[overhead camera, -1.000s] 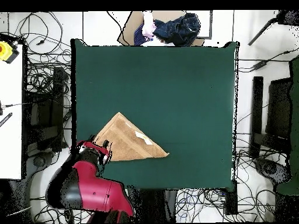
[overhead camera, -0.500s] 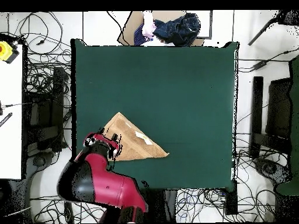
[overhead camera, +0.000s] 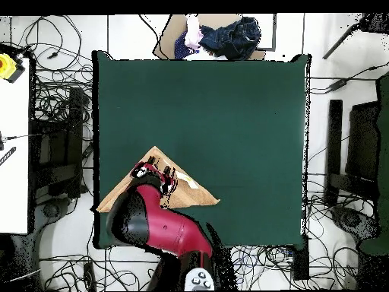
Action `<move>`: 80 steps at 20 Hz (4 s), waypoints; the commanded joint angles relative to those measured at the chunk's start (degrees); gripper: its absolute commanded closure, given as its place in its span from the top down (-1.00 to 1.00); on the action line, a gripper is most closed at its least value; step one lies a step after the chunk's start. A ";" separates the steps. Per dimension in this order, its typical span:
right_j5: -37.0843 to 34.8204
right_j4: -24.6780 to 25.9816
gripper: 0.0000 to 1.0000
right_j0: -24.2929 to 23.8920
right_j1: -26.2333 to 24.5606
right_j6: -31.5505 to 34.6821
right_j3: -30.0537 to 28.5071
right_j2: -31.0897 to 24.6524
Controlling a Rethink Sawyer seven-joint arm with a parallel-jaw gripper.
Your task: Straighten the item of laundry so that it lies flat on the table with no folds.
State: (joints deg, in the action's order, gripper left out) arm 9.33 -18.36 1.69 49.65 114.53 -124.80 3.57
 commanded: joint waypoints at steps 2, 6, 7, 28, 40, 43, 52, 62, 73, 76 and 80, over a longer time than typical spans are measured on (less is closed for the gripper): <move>-0.51 2.05 1.00 -3.07 -7.10 9.09 4.42 -7.62; -0.12 2.02 1.00 -3.99 -8.67 9.40 5.91 -8.33; -0.27 1.99 1.00 -4.30 -8.99 9.51 6.26 -8.70; -1.95 -1.76 1.00 -2.03 -12.94 9.90 13.45 -6.95; 1.26 2.74 1.00 -6.17 -16.76 10.71 12.36 -11.51; 1.86 4.44 1.00 -7.76 -17.98 11.01 11.39 -13.67; -2.24 3.16 1.00 -7.07 -13.52 12.47 6.59 -14.25; -0.53 1.89 1.00 -5.98 -15.55 13.26 6.64 -14.14; 2.71 0.60 1.00 -3.96 -21.10 13.72 8.98 -12.39; 3.92 0.42 1.00 -3.29 -22.67 13.93 9.35 -11.69; 5.99 0.70 1.00 -2.95 -24.94 14.52 9.54 -11.62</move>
State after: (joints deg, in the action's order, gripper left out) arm 10.56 -15.28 -2.41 29.02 114.53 -116.14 -6.74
